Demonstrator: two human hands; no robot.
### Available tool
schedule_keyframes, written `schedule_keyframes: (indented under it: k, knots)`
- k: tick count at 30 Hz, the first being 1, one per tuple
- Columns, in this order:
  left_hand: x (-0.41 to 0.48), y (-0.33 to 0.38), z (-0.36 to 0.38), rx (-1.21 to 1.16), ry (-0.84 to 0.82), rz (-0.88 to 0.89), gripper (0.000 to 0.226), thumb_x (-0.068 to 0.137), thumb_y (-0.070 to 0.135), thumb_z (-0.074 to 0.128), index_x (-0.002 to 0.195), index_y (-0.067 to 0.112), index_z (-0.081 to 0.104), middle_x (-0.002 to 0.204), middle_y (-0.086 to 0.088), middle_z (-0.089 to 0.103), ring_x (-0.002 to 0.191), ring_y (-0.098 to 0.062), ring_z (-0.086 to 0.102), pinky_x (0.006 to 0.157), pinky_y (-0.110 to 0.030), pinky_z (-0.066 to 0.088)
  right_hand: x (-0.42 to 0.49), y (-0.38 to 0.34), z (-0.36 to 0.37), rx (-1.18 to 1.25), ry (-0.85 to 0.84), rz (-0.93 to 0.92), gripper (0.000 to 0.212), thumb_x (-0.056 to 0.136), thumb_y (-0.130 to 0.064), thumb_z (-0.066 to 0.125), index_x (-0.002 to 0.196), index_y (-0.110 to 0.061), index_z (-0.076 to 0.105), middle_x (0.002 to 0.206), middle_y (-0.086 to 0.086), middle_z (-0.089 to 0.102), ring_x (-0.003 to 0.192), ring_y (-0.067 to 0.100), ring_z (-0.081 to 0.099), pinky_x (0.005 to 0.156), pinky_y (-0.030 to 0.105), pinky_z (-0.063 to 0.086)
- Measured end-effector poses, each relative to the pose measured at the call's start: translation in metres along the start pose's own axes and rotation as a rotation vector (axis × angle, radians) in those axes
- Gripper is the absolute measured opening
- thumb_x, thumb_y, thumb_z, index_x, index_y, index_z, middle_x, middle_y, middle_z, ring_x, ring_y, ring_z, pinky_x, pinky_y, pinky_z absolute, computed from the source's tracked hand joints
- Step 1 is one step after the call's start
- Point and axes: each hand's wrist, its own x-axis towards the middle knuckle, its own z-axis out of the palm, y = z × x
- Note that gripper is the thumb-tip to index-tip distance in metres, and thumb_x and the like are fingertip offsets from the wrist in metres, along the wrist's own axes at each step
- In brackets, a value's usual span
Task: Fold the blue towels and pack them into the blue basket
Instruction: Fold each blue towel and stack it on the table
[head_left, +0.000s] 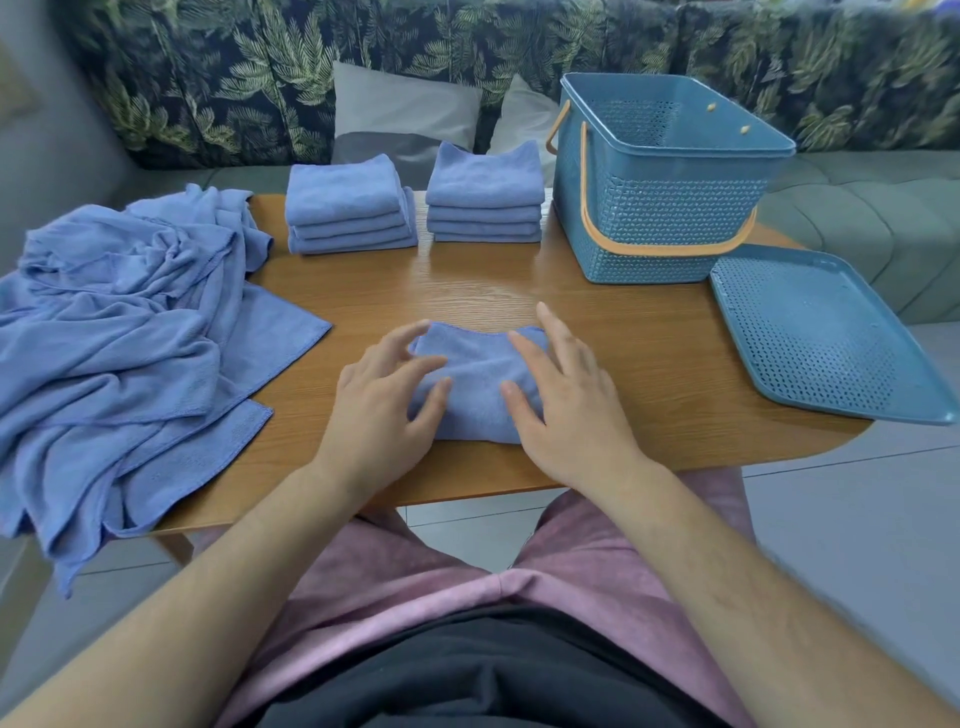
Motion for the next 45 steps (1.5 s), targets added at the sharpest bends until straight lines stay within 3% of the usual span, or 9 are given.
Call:
schedule_keyframes:
  k: [4, 11, 16, 21, 27, 31, 34, 38, 45]
  knots:
    - [-0.003, 0.009, 0.006, 0.063, -0.192, 0.121, 0.045, 0.103, 0.051, 0.034, 0.141, 0.039, 0.055, 0.157, 0.017, 0.039, 0.147, -0.004, 0.032, 0.115, -0.030, 0.023, -0.002, -0.004, 0.006, -0.023, -0.178, -0.151, 0.055, 0.106, -0.047, 0.029, 0.158, -0.031, 0.031, 0.169, -0.010, 0.014, 0.156, 0.012, 0.006, 0.121, 0.040, 0.018]
    - [-0.008, 0.005, 0.013, 0.246, -0.222, 0.012, 0.055, 0.099, 0.061, 0.025, 0.141, 0.040, 0.054, 0.149, 0.017, 0.049, 0.131, -0.012, 0.047, 0.103, -0.037, 0.037, 0.005, 0.007, 0.011, -0.068, -0.345, -0.016, 0.061, 0.105, -0.058, 0.020, 0.161, -0.036, 0.016, 0.170, -0.009, -0.005, 0.155, 0.012, -0.013, 0.127, 0.042, 0.003]
    - [-0.018, 0.009, 0.021, 0.297, -0.266, -0.240, 0.067, 0.092, 0.074, 0.013, 0.153, 0.051, 0.028, 0.168, -0.005, 0.014, 0.150, -0.027, 0.018, 0.119, -0.044, 0.019, -0.002, -0.001, 0.007, -0.061, -0.362, 0.208, 0.069, 0.100, -0.068, 0.022, 0.161, -0.040, 0.008, 0.167, 0.017, -0.015, 0.155, 0.029, -0.019, 0.126, 0.042, -0.006]
    - [-0.019, 0.015, 0.019, 0.207, -0.244, -0.292, 0.083, 0.083, 0.079, 0.013, 0.154, 0.041, 0.033, 0.151, -0.011, 0.038, 0.145, -0.026, 0.026, 0.118, -0.043, 0.018, -0.001, -0.005, 0.007, 0.072, -0.356, 0.169, 0.063, 0.105, -0.056, 0.032, 0.161, -0.034, 0.017, 0.169, 0.006, 0.013, 0.156, 0.022, -0.006, 0.125, 0.040, -0.003]
    - [-0.011, 0.011, 0.011, -0.098, -0.206, -0.255, 0.072, 0.088, 0.067, 0.044, 0.143, 0.021, 0.052, 0.144, -0.001, 0.045, 0.135, -0.020, 0.043, 0.113, -0.040, 0.034, -0.001, -0.010, 0.006, 0.348, -0.284, 0.163, 0.065, 0.103, -0.038, 0.052, 0.160, -0.029, 0.022, 0.167, -0.003, 0.009, 0.153, 0.016, 0.011, 0.125, 0.036, 0.012]
    - [-0.008, 0.011, 0.009, -0.248, -0.154, -0.217, 0.050, 0.099, 0.036, 0.061, 0.144, 0.016, 0.051, 0.147, 0.004, 0.040, 0.135, -0.007, 0.040, 0.109, -0.011, 0.026, -0.001, -0.009, 0.005, 0.485, -0.195, 0.222, 0.062, 0.101, -0.024, 0.056, 0.158, -0.022, 0.031, 0.165, -0.002, 0.010, 0.153, 0.011, 0.015, 0.119, 0.019, 0.014]
    - [-0.007, 0.009, 0.008, -0.271, -0.156, -0.223, 0.050, 0.099, 0.031, 0.061, 0.145, 0.016, 0.050, 0.146, 0.007, 0.039, 0.133, -0.001, 0.038, 0.101, 0.003, 0.018, 0.001, -0.005, 0.003, 0.356, -0.177, 0.319, 0.061, 0.100, -0.035, 0.055, 0.157, -0.030, 0.033, 0.162, 0.002, 0.021, 0.149, 0.022, 0.021, 0.121, 0.029, 0.017]
    - [-0.006, 0.007, 0.006, -0.290, -0.165, -0.235, 0.052, 0.097, 0.029, 0.064, 0.145, 0.016, 0.051, 0.146, 0.006, 0.040, 0.131, 0.000, 0.039, 0.099, 0.005, 0.019, 0.000, -0.004, 0.002, 0.094, -0.244, 0.294, 0.054, 0.099, -0.054, 0.048, 0.151, -0.041, 0.039, 0.151, -0.009, 0.042, 0.139, 0.023, 0.028, 0.117, 0.039, 0.020]
    - [-0.003, 0.008, -0.001, -0.348, -0.104, -0.227, 0.053, 0.092, 0.020, 0.070, 0.142, 0.020, 0.052, 0.143, 0.008, 0.042, 0.131, 0.003, 0.040, 0.102, 0.000, 0.024, 0.001, -0.004, 0.002, 0.522, -0.136, 0.198, 0.055, 0.098, -0.020, 0.060, 0.150, -0.027, 0.044, 0.143, -0.015, 0.044, 0.131, 0.004, 0.043, 0.113, 0.026, 0.035]
